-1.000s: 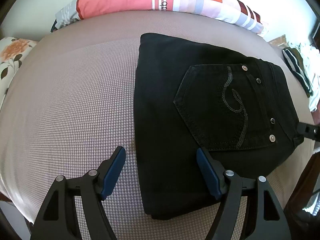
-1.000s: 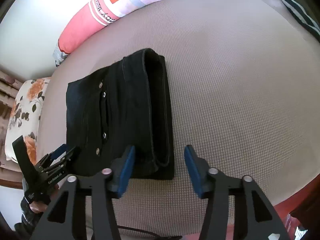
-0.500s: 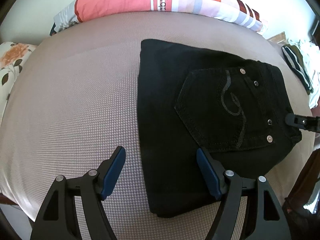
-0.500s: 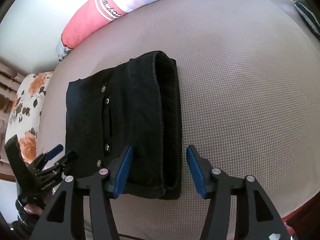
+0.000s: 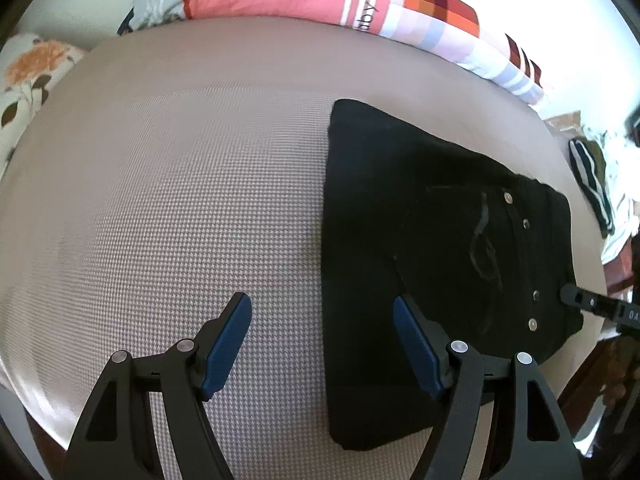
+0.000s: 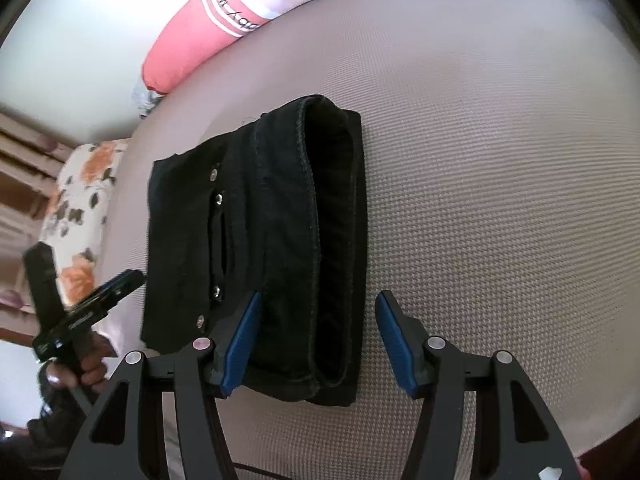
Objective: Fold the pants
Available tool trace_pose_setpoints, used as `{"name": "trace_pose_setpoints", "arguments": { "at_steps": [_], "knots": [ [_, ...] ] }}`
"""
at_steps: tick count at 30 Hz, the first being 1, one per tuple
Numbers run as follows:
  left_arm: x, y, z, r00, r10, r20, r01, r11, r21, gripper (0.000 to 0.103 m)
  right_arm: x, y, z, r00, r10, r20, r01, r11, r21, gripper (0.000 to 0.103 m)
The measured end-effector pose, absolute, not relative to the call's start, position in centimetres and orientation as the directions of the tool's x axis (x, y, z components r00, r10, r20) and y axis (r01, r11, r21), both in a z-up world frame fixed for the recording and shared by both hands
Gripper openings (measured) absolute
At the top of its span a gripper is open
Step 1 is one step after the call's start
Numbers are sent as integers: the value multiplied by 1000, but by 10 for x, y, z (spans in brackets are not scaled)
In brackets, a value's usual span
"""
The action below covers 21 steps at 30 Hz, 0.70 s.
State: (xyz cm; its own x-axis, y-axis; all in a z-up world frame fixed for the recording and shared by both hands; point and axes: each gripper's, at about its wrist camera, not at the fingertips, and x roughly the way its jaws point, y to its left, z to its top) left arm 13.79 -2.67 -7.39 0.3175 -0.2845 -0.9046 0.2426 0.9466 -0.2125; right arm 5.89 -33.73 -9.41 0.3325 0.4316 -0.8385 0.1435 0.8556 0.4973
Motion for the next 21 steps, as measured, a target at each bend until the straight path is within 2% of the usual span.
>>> {"name": "trace_pose_setpoints", "arguments": {
  "at_steps": [6,11,21],
  "knots": [
    [147,-23,-84,242,-382,-892,216,917,-335,74,59,-354,-99,339,487,-805,159,813,560,59],
    [153,-19,-97,145,-546,-825,147,837,-528,74,62,-370,-106,352,532,-770,175,771,612,59],
    [167,-7,-101,126,-601,-789,98,799,-593,74,68,-385,-128,355,667,-655,164,646,746,59]
  ]
}}
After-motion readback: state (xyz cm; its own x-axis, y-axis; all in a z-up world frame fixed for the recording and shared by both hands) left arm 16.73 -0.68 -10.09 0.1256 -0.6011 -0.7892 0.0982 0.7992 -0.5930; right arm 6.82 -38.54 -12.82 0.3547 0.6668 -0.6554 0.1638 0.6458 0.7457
